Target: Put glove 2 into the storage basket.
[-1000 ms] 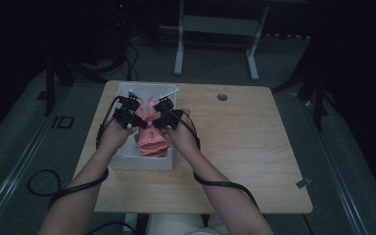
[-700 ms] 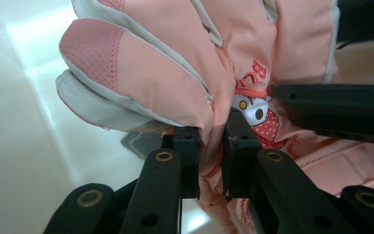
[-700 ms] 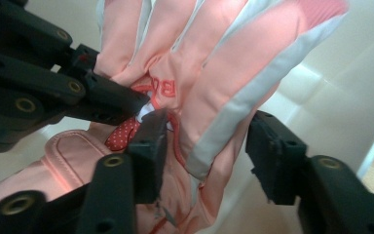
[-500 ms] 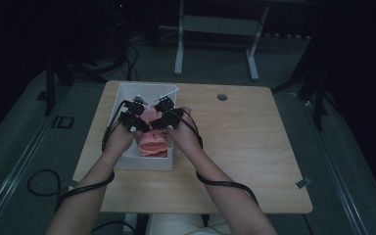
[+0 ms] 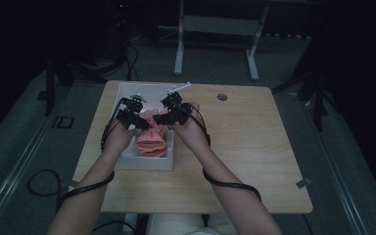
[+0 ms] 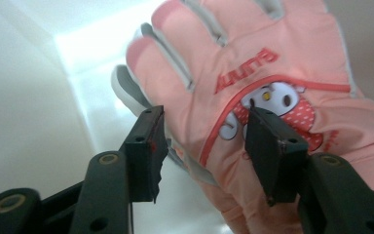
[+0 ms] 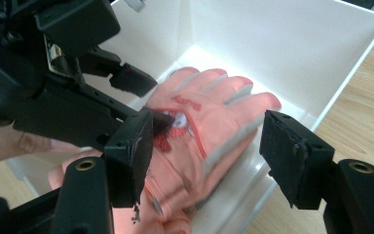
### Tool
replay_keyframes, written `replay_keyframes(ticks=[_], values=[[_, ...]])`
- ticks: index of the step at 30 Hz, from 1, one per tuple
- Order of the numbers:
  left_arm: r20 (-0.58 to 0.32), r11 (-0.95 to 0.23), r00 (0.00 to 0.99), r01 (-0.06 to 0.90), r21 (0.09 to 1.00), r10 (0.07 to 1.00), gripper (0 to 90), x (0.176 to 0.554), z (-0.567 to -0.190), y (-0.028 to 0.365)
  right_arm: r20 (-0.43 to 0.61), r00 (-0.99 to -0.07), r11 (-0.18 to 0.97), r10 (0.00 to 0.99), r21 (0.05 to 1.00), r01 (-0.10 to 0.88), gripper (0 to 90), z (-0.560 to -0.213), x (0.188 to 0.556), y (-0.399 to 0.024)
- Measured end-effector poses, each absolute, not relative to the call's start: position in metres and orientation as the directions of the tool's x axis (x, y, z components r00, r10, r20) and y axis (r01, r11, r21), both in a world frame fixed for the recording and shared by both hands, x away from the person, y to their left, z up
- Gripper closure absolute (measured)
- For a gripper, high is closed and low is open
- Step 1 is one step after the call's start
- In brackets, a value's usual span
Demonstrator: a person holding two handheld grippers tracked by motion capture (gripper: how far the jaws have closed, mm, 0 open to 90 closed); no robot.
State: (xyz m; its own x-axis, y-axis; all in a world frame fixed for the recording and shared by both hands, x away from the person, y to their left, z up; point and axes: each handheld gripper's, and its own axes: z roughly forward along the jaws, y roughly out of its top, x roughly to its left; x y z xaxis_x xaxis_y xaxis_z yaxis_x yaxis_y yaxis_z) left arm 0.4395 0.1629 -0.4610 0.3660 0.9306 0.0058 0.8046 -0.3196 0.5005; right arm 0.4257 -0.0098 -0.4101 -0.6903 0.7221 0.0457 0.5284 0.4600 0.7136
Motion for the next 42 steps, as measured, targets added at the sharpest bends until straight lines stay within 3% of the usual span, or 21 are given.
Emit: replay_keyframes(ticks=[7,18,21,23,26,28,31,42], values=[[0.033,-0.315,0.35,0.795,0.519,0.936,46.5,0.438,-0.455,0.168,0.064,-0.684,0.442,0.726,0.719,0.537,35.8,-0.409,0.427,-0.02],[-0.028,-0.277,0.367,0.748,0.603,0.93,45.2,0.425,-0.436,0.176,0.069,-0.692,0.429,0.719,0.739,0.519,33.8,-0.407,0.425,-0.028],[-0.047,-0.284,0.408,0.71,0.645,0.912,35.9,0.416,-0.427,0.173,0.079,-0.703,0.417,0.707,0.756,0.505,29.4,-0.403,0.424,-0.034],[-0.064,-0.284,0.435,0.685,0.671,0.898,23.0,0.41,-0.423,0.17,0.094,-0.716,0.413,0.692,0.762,0.499,25.1,-0.401,0.423,-0.039],[-0.059,-0.297,0.476,0.636,0.712,0.878,14.2,0.402,-0.417,0.162,0.105,-0.726,0.398,0.679,0.779,0.485,22.3,-0.399,0.421,-0.046],[-0.059,-0.296,0.481,0.625,0.722,0.874,13.1,0.4,-0.416,0.159,0.111,-0.735,0.392,0.669,0.787,0.476,20.4,-0.399,0.42,-0.05],[-0.05,-0.309,0.499,0.608,0.731,0.865,2.3,0.398,-0.415,0.154,0.109,-0.737,0.389,0.667,0.793,0.469,20.3,-0.398,0.419,-0.054],[-0.009,-0.4,0.656,0.472,0.786,0.755,1.8,0.365,-0.404,0.103,0.077,-0.733,0.392,0.676,0.805,0.446,17.8,-0.403,0.405,-0.097]])
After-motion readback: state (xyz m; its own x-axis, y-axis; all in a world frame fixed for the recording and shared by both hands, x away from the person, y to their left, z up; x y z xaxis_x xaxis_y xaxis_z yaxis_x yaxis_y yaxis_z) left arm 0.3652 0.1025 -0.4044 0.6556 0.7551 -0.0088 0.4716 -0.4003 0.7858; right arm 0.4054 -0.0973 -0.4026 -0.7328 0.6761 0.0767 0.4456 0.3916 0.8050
